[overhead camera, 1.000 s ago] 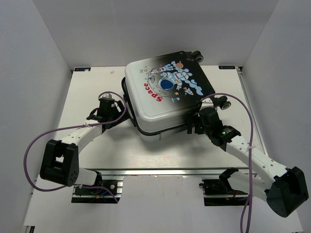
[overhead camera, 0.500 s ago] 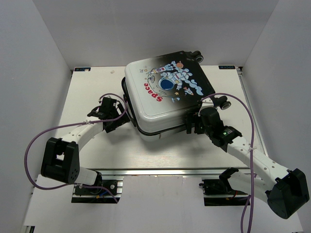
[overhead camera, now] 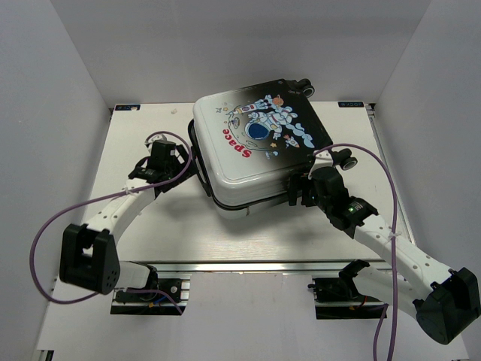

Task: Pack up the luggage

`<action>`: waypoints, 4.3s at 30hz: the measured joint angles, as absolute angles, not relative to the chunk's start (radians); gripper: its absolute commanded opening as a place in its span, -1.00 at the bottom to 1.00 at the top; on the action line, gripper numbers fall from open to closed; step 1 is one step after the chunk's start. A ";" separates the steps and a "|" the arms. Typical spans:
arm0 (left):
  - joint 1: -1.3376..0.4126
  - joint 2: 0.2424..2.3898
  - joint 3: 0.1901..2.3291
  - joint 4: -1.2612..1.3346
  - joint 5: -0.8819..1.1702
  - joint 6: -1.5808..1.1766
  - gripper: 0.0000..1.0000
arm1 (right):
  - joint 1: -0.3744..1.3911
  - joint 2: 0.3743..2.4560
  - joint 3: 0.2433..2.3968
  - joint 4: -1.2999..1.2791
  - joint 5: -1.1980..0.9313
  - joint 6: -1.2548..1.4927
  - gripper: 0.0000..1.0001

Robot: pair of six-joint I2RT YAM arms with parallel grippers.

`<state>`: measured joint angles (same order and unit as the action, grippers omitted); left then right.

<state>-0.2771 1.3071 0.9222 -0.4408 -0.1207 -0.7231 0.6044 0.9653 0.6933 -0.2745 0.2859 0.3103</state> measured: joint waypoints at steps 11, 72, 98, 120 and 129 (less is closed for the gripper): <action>-0.271 1.607 0.912 -0.282 -0.068 -0.753 0.96 | 0.604 0.902 0.689 -0.266 0.318 0.327 0.78; -0.127 2.064 1.402 -0.301 0.213 -0.547 -1.00 | 0.281 1.165 0.494 0.295 0.358 0.047 0.03; -0.087 2.131 1.499 -0.323 0.232 -0.511 -1.00 | 0.284 1.420 0.834 0.337 0.413 -0.368 -0.54; -0.075 2.032 1.322 -0.187 0.219 -0.510 -1.00 | 0.336 0.827 0.644 -0.097 -0.012 0.104 0.79; -0.068 1.825 1.050 -0.154 0.144 -0.565 -1.00 | 0.505 0.860 0.509 -0.148 -0.099 0.139 0.79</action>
<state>-0.0685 1.8248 1.0500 -0.1535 0.1444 -0.5652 0.5049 0.8604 0.5087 -0.1482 -0.0986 0.1394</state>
